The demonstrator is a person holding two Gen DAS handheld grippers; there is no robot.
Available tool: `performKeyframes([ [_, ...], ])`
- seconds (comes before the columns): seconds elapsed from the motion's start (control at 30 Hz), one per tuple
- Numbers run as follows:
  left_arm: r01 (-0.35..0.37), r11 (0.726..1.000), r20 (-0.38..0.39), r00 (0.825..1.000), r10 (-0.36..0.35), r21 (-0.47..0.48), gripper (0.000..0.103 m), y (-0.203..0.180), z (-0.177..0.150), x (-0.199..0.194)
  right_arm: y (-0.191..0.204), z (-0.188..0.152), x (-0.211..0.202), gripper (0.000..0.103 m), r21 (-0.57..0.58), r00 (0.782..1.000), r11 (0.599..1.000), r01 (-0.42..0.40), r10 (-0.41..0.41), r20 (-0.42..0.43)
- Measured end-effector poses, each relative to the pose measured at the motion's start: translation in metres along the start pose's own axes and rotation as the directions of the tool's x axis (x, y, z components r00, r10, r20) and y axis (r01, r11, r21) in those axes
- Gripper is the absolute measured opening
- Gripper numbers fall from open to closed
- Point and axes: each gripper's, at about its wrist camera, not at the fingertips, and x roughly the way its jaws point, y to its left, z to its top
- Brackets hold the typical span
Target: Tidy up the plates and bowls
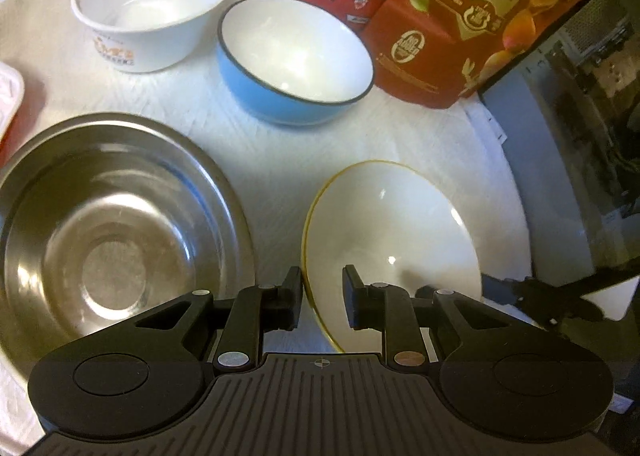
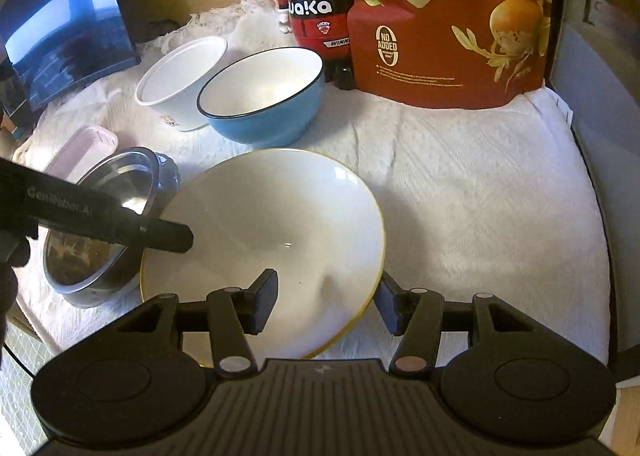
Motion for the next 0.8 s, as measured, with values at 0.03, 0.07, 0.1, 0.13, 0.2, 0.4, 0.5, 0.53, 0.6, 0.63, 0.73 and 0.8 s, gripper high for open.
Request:
performKeyframes([
  [0.03,0.006,1.0,0.006,1.0,-0.006,0.005,0.024,0.001,0.001,-0.002,-0.001,0.001,0.001,0.054,-0.003,1.0,1.0,-0.004,0.004,-0.005],
  [0.07,0.007,1.0,0.011,1.0,-0.007,0.013,0.024,0.002,0.002,-0.003,-0.002,0.002,0.003,0.054,-0.004,1.0,1.0,-0.007,0.007,-0.008],
  [0.1,0.004,1.0,0.017,1.0,-0.004,0.018,0.024,0.003,0.003,-0.004,-0.002,0.003,0.003,0.054,-0.003,1.0,1.0,-0.006,0.006,-0.007],
  [0.13,0.001,1.0,0.024,1.0,-0.001,0.022,0.024,0.004,0.005,-0.004,-0.002,0.005,0.003,0.054,-0.002,1.0,1.0,0.0,0.0,-0.005],
  [0.2,0.009,1.0,0.046,0.999,-0.01,0.013,0.023,0.007,0.007,-0.006,-0.003,0.009,0.004,0.054,-0.001,1.0,1.0,0.021,-0.021,0.005],
  [0.4,0.01,1.0,0.101,0.995,-0.01,0.003,0.024,0.004,0.007,-0.011,-0.003,0.019,0.012,0.054,0.016,0.998,0.998,0.053,-0.054,0.022],
  [0.5,0.016,1.0,0.112,0.994,-0.015,-0.003,0.024,0.006,0.003,-0.007,0.0,0.018,0.015,0.054,-0.005,0.999,0.999,0.044,-0.044,0.028],
  [0.53,0.021,1.0,0.103,0.995,-0.019,-0.018,0.023,0.008,0.002,-0.004,0.001,0.018,0.016,0.054,-0.011,0.999,0.999,0.041,-0.041,0.03],
  [0.6,0.015,1.0,0.068,0.998,-0.014,-0.023,0.023,0.007,0.001,0.0,0.003,0.02,0.016,0.054,-0.012,0.998,0.999,0.051,-0.051,0.036],
  [0.63,0.002,1.0,0.059,0.998,-0.002,0.001,0.023,0.004,0.0,0.0,0.004,0.021,0.014,0.054,-0.01,0.997,0.998,0.054,-0.054,0.049],
  [0.73,-0.024,0.998,0.05,0.999,0.021,0.056,0.023,-0.002,0.003,-0.003,0.004,0.026,0.007,0.055,-0.013,0.994,0.998,0.06,-0.059,0.089],
  [0.8,-0.031,0.997,0.053,0.998,0.027,0.07,0.023,-0.003,0.009,-0.005,0.007,0.029,0.004,0.057,-0.04,0.992,0.997,0.07,-0.066,0.105],
])
